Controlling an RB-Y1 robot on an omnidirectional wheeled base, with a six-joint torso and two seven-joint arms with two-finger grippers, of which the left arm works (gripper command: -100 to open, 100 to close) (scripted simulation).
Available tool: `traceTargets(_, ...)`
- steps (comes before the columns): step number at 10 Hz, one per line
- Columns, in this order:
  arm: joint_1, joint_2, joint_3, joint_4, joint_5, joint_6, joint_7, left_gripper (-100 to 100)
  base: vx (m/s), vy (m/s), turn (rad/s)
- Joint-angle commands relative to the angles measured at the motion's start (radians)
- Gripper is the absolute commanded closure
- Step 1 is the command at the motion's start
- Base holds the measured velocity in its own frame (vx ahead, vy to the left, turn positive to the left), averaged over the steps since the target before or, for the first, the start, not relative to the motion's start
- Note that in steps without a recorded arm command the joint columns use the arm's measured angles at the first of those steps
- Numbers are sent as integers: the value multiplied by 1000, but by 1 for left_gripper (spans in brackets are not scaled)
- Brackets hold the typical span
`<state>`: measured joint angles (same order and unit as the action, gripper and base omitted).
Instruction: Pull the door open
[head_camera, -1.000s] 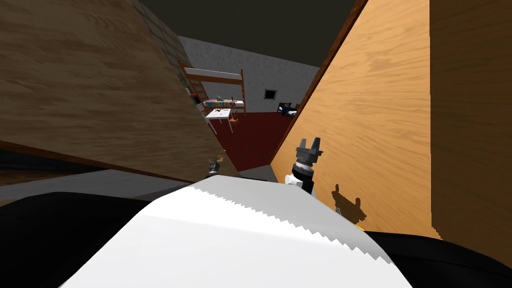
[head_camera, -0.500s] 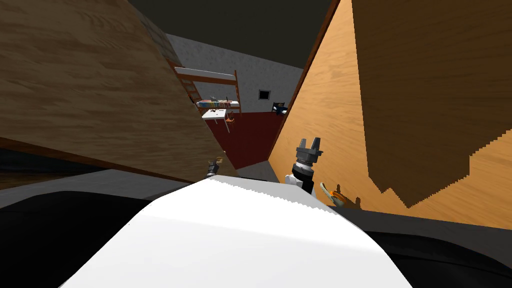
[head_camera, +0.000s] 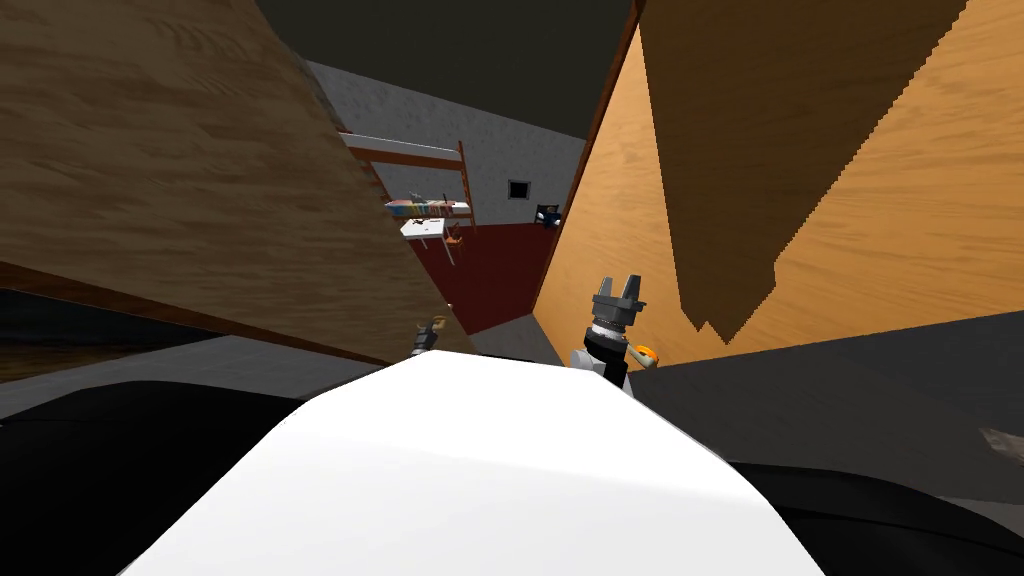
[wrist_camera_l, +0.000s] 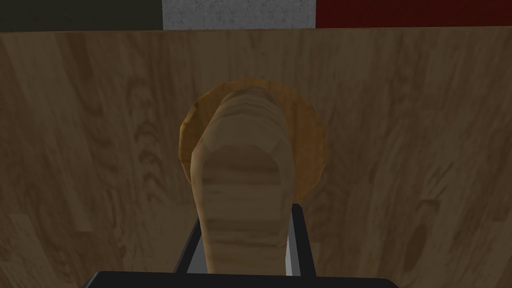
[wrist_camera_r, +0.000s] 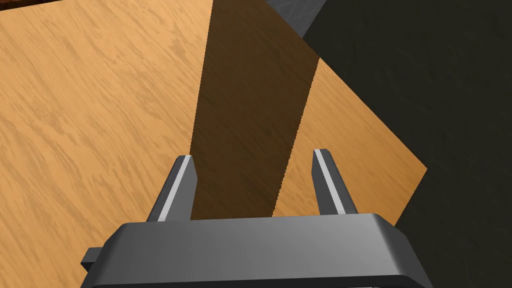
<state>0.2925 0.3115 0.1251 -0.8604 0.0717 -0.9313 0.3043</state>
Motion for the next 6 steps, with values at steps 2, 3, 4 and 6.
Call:
traceTargets(2, 14, 13, -9, 9, -6, -29, 16, 100, -183, 31, -157)
traceTargets(3, 24, 23, -16, 16, -10, -51, 28, 100, -209, 33, -177)
traceTargets(4, 32, 30, -20, 21, -13, -66, 36, 100, -247, 12, -180)
traceTargets(6, 50, 47, -32, 34, -21, -104, 57, 100, -235, 33, -175)
